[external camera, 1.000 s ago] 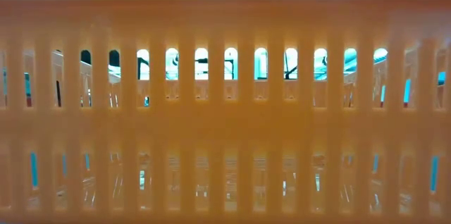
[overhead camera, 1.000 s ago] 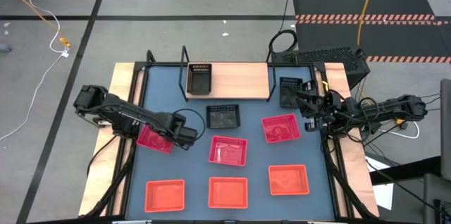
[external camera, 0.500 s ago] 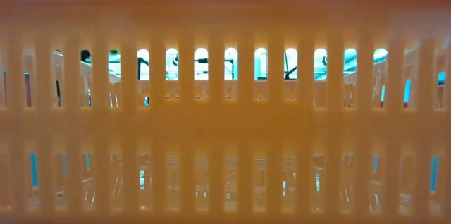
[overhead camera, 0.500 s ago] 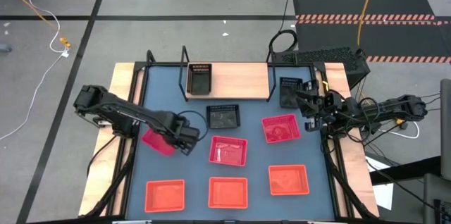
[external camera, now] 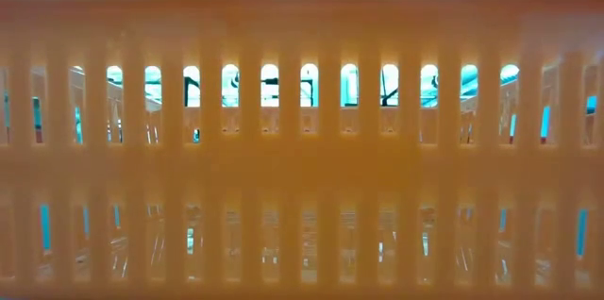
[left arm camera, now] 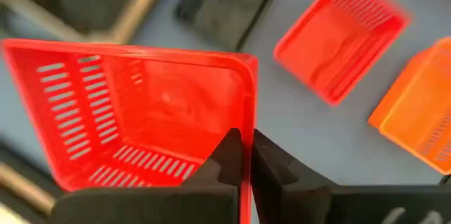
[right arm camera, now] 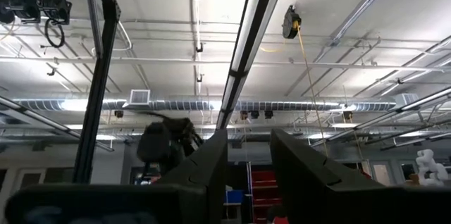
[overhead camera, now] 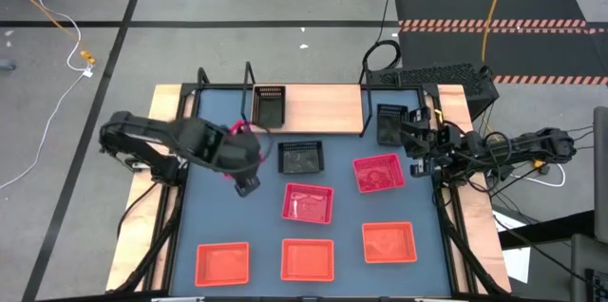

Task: Stack baskets on shelf by color
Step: Put the left red bin on the shelf

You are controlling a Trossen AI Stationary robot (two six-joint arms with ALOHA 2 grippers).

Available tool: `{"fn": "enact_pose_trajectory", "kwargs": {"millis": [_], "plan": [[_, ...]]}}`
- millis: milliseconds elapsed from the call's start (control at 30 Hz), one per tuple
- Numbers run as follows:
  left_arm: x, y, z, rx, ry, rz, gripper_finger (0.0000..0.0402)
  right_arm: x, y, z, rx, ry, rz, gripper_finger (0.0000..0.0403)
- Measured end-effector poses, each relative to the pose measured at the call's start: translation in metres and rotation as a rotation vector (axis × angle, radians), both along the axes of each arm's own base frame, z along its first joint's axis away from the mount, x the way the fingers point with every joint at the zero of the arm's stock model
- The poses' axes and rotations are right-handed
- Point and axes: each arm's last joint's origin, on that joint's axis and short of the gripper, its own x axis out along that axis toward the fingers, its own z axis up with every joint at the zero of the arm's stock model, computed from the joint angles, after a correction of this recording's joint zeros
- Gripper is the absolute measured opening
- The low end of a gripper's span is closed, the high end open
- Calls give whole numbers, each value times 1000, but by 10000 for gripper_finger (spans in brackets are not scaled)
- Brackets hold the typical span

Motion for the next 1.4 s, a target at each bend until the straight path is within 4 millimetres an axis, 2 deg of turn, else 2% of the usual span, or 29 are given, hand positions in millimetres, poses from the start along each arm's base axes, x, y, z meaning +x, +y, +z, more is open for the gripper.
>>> {"fn": "enact_pose_trajectory", "kwargs": {"millis": [100, 233, 300, 400, 500, 633, 800, 900, 1033, 1100, 1400], "plan": [[0, 5, 25, 118, -92, -137, 10, -1, 0, 1, -12, -6, -15, 105], [2, 11, 48, 388, -168, -286, 22, 0, -1, 0, -9, 0, -46, 105], [9, 18, 55, 493, -200, -358, 20, 0, -2, 0, 4, 10, -75, 105], [27, 31, 54, 554, -236, -403, 9, 0, -2, -1, 6, 21, -110, 105], [57, 49, 40, 561, -243, -450, 12, 0, -3, 0, -6, 13, -122, 105], [103, 77, 2, 548, -167, -463, 15, -1, -3, 1, -19, 1, -136, 105], [147, 118, -59, 501, -19, -387, 8, -3, -3, 2, -34, -12, -151, 105], [167, 133, -93, 459, 35, -372, 19, -4, -3, 3, -51, -14, -168, 105], [181, 142, -130, 411, 126, -383, 17, -5, -3, 3, -88, -8, -206, 105], [184, 143, -142, 399, 161, -393, 9, -5, -3, 3, -105, -4, -223, 105], [178, 168, -144, 316, 142, -367, 31, -5, -3, 4, -145, -1, -265, 105]]}}
